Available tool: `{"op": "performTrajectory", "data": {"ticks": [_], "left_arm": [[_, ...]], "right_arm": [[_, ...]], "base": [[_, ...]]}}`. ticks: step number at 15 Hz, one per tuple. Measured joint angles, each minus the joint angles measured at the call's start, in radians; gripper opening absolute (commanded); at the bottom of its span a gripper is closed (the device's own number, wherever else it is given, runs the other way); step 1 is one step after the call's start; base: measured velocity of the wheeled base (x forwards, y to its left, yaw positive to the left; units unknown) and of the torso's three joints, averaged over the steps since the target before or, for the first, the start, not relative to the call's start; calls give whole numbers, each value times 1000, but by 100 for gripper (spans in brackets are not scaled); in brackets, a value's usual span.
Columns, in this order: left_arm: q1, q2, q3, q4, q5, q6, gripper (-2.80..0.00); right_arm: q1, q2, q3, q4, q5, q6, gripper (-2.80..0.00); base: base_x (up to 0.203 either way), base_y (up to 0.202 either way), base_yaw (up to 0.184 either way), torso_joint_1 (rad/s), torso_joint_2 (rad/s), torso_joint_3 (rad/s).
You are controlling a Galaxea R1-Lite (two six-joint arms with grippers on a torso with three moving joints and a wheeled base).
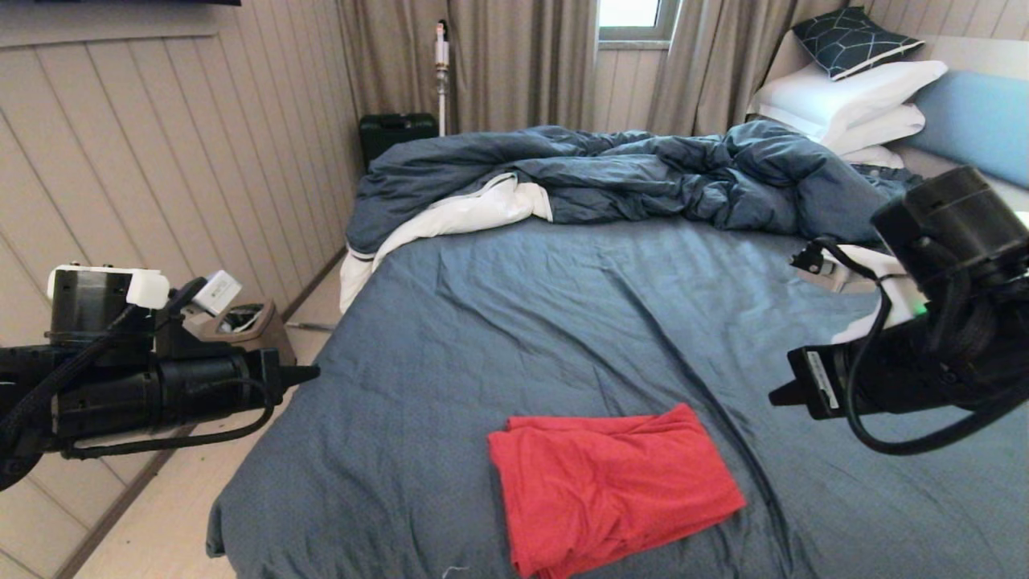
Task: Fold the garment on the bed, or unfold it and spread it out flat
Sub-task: Unford the red T-shirt
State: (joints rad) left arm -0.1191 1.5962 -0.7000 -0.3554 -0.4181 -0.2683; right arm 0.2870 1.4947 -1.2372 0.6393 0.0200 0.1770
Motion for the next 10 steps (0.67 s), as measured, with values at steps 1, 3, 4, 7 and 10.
{"op": "performTrajectory", "data": {"ticks": [1,3,4,7,10], "left_arm": [[0,1,0,2,1,0,-280],[-1,9,5,2,3,0,-280],[0,10,15,-2,4,0,-280],[2,-19,46,0,9,0,-280],[6,-151,114,25,15,2,-280]], "right_arm": [[-2,-4,13,-10,0,0,-280],[-2,-3,48,-58,1,0,-280],[-1,0,66,-87,0,-1,-280],[-1,-10,104,-108,-1,0,-280],[2,-121,154,-106,-2,0,-280]], "base": [[0,0,0,0,0,0],[0,0,0,0,0,0],[0,0,0,0,0,0],[0,0,0,0,0,0],[0,0,0,0,0,0]]}}
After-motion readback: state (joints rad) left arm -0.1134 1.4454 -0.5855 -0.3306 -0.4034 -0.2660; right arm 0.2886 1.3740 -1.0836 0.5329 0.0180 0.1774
